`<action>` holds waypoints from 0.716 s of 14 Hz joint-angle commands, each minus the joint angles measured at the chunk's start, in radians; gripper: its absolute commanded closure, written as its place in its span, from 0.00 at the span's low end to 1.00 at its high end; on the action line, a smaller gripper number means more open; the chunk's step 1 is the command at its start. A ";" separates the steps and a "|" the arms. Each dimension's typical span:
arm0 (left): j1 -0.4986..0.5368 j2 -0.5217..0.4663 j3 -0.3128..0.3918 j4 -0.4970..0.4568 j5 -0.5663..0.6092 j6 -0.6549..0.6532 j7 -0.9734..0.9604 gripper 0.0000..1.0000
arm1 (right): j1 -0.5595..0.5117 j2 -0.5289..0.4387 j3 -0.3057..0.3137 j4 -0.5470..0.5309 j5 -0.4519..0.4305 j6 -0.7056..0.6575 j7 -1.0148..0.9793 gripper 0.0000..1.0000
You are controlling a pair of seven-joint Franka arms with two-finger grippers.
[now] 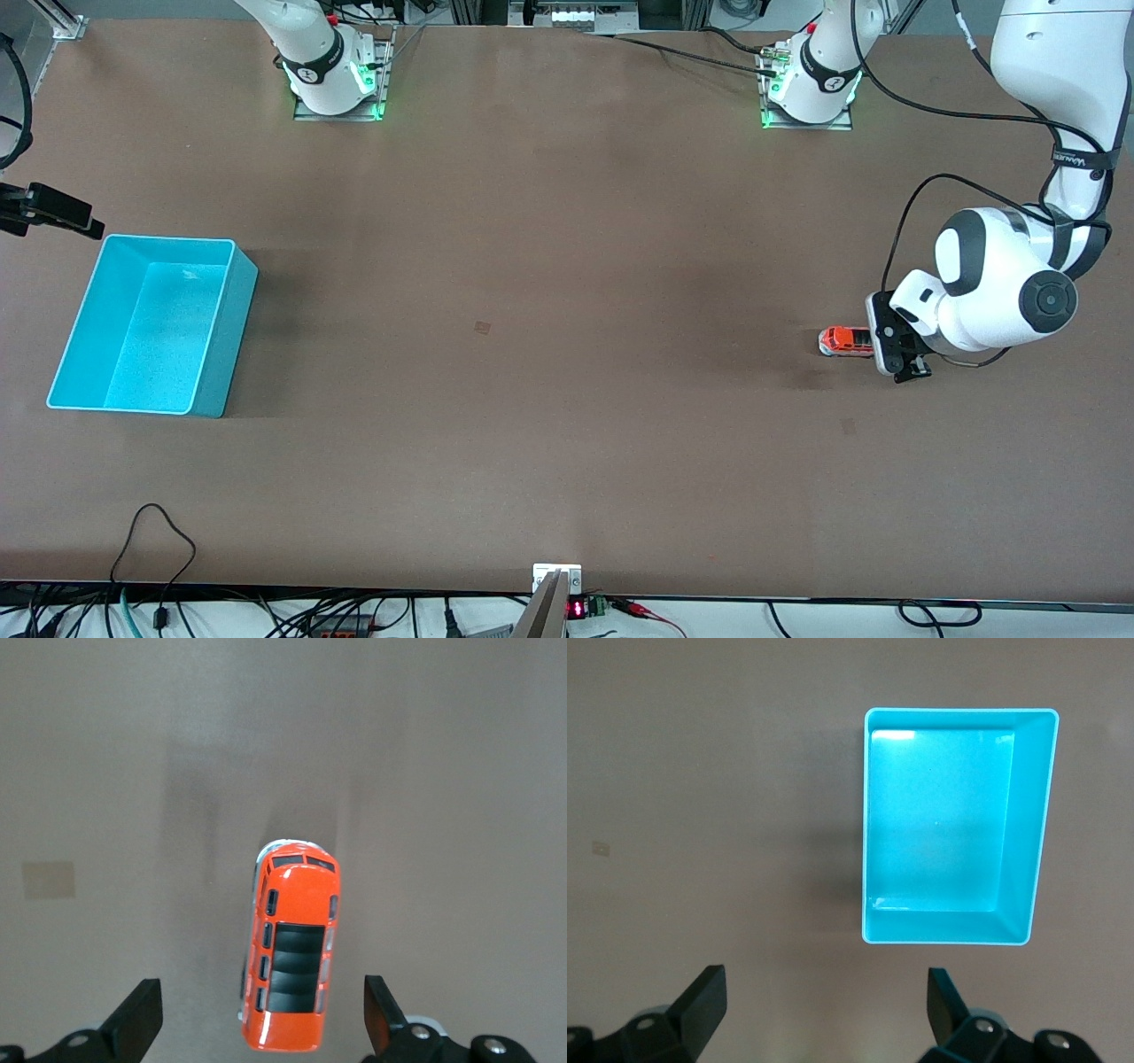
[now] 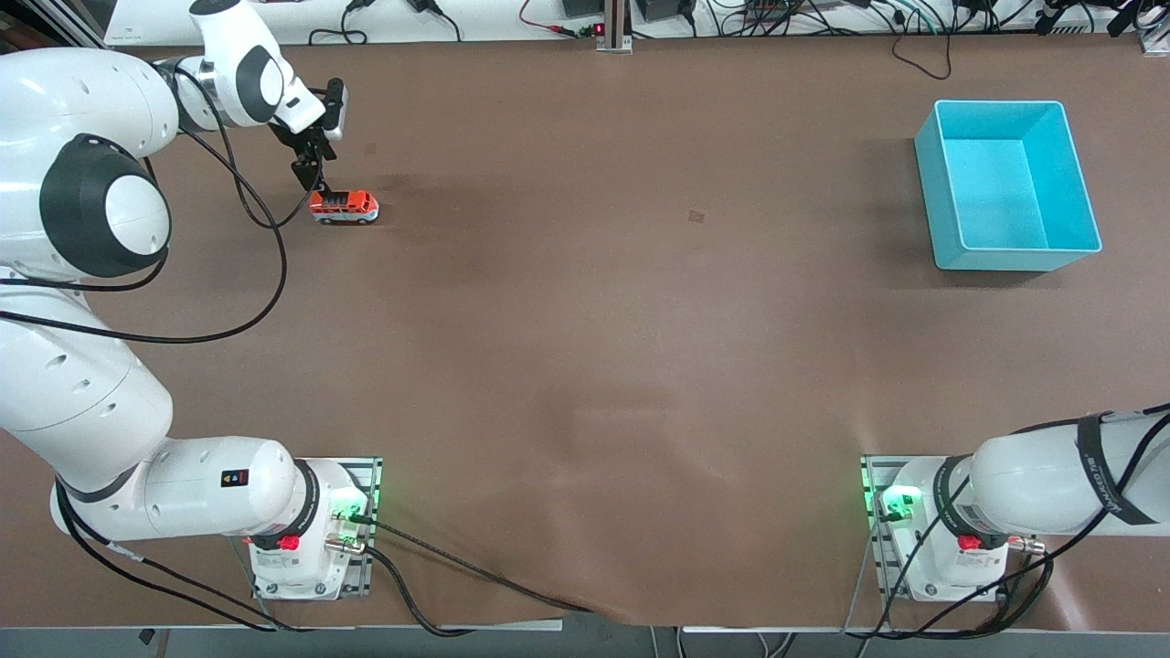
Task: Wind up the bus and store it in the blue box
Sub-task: 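Lower the left gripper and close it on the orange bus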
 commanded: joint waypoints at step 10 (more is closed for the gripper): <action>0.015 -0.076 -0.016 -0.168 0.016 0.192 0.077 0.00 | -0.005 -0.004 0.005 0.000 0.011 0.000 0.011 0.00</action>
